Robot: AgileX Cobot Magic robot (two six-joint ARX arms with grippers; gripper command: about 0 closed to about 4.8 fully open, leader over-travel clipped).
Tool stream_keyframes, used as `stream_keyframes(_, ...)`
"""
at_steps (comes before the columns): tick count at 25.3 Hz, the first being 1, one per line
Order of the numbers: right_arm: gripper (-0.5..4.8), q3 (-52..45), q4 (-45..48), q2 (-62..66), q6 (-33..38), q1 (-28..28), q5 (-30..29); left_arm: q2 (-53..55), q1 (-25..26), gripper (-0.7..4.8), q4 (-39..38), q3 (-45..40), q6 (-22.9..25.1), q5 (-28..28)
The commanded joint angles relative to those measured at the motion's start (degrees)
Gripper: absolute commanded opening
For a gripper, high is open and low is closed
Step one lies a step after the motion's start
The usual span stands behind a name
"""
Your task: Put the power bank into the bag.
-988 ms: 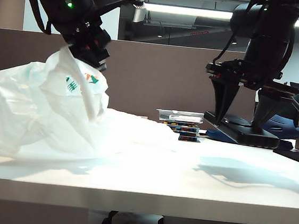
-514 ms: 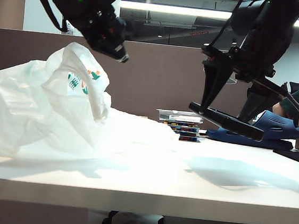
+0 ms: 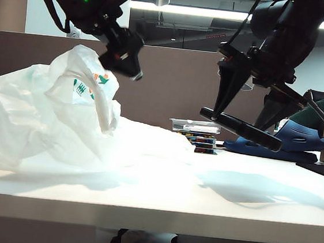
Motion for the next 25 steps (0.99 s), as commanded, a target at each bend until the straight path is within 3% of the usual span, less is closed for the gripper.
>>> stream_keyframes(1,2.37,0.48,0.9,-0.59,-0.28,0.07,-0.2,-0.57,0.04,4.79,-0.92,0.63,0.33,-7.34)
stream_keyframes(6,2.37,0.48,1.09,-0.59,-0.26,0.07,-0.13,-0.61,0.09,4.79,-10.62,4.74,1.86,-10.1)
stream_keyframes(14,2.37,0.48,1.03,-0.59,-0.26,0.07,-0.15,-0.04,0.22,4.79,-13.4,5.03,1.88,-10.6)
stream_keyframes(21,2.37,0.48,0.55,-0.59,-0.26,0.07,-0.15,1.29,0.37,3.61,-12.98,5.03,1.88,-14.4)
stream_keyframes(25,2.02,0.48,0.59,-0.59,-0.26,0.07,-0.15,3.26,1.22,2.28,-13.09,5.03,1.86,-18.75)
